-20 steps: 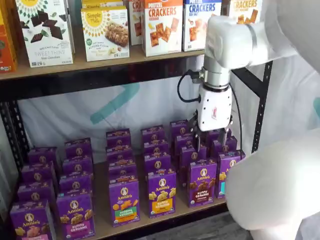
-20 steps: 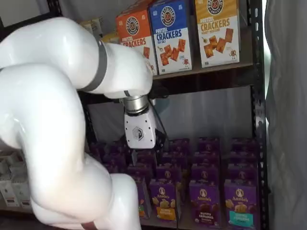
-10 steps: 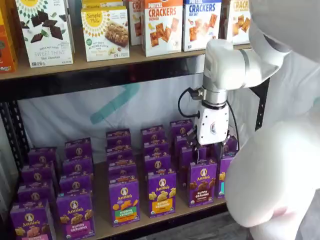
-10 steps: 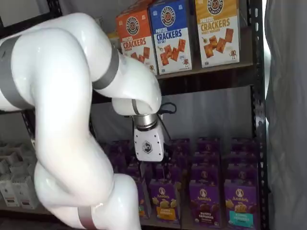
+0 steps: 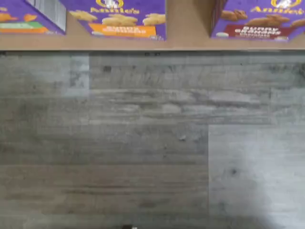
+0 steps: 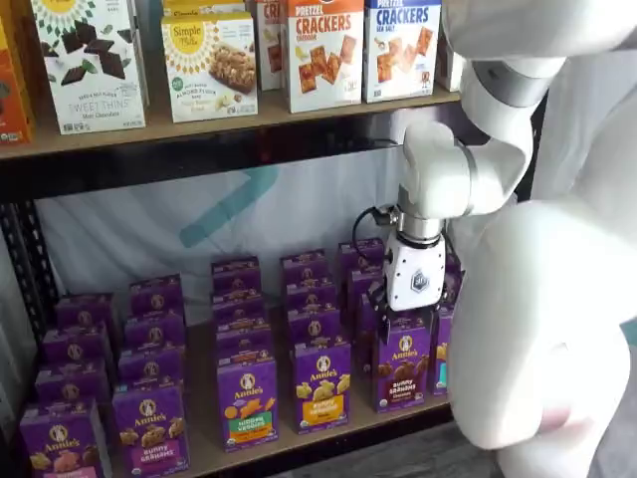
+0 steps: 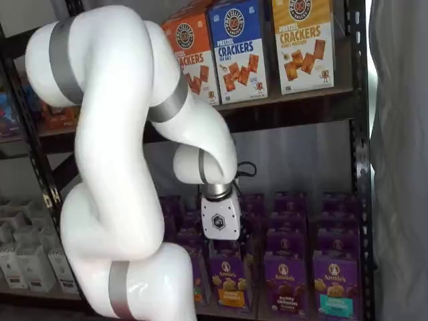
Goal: Pick up the purple box with a brown patch in the center, on the bottom shelf, the fifth box from the left
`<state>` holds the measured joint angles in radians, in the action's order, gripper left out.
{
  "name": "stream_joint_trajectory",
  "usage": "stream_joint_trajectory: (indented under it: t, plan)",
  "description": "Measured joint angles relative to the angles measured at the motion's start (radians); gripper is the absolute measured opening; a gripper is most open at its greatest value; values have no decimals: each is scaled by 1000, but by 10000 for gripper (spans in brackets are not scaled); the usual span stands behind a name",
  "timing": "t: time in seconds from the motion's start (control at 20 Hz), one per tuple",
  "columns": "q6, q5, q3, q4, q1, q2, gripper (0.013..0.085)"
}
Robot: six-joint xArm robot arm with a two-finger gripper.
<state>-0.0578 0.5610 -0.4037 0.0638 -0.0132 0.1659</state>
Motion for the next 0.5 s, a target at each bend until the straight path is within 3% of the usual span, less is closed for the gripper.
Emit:
stream_joint_trajectory:
  t: [0.25,0.5]
  plan:
    - [-18,-114,-72,-20,-32,-170,850]
    - [-49,-174,-154,-22,-63,-299,850]
